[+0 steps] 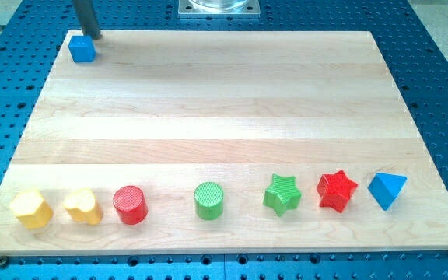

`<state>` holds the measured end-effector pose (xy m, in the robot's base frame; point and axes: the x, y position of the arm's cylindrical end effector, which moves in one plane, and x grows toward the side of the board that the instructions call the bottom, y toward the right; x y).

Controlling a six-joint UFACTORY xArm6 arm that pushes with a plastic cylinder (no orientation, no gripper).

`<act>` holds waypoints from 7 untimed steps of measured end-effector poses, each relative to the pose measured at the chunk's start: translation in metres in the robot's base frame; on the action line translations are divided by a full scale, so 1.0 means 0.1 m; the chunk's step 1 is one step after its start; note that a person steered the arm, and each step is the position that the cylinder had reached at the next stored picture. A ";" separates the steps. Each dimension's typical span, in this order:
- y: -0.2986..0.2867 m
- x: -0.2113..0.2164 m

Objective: Push the cube towards the bottom left corner

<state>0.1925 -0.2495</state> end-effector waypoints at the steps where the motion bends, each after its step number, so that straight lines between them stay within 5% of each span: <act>1: 0.00 -0.01; 2: -0.09 0.27; 4: 0.05 1.99; 6: 0.30 1.79; 7: 0.30 2.22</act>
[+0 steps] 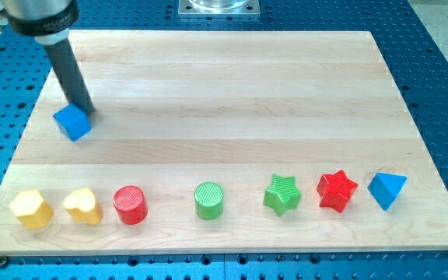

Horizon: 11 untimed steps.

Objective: Push the cube towards the bottom left corner

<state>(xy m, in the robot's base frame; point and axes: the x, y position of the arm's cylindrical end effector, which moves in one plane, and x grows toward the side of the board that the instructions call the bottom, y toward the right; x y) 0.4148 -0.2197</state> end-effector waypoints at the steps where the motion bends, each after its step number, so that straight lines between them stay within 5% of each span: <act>1: 0.00 0.01; 3: 0.05 -0.31; 6: 0.11 0.37; 11: -0.36 0.74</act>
